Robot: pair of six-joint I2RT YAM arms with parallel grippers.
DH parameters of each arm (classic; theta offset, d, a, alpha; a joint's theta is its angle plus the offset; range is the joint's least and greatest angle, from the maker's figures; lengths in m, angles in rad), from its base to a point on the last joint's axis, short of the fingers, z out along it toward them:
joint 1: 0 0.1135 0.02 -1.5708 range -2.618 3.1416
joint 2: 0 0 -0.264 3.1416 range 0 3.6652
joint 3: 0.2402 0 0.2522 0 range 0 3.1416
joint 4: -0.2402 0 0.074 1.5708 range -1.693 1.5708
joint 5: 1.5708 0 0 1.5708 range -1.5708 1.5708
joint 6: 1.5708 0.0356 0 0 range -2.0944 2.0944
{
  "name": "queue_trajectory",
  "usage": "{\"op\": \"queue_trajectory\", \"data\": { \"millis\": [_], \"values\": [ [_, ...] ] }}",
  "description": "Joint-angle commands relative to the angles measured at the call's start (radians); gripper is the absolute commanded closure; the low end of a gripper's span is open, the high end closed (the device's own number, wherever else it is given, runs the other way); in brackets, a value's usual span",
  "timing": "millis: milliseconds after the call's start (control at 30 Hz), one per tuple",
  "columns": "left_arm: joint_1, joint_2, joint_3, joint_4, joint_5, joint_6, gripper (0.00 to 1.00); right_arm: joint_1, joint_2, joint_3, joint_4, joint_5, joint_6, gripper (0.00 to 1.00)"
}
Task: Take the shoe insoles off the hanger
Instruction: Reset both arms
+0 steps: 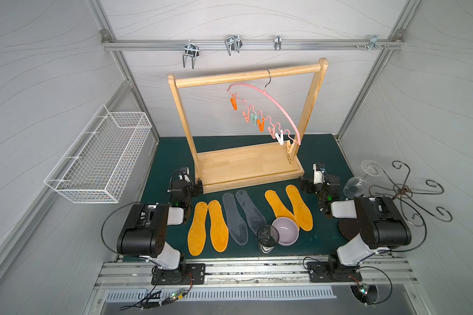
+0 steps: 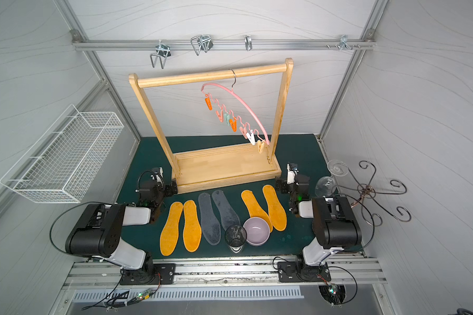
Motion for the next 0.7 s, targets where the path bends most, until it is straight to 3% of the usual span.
{"op": "queue_trajectory", "data": {
  "millis": [0,667],
  "values": [
    [0.000,0.012,0.028,0.047,-0.012,-0.007,0.00,0.000,-0.009,0.003,-0.012,-0.005,-0.006,0.01],
    [0.000,0.007,0.035,0.023,-0.008,-0.009,0.00,0.000,-0.009,0.004,-0.014,-0.005,-0.006,0.01]
  ]
}}
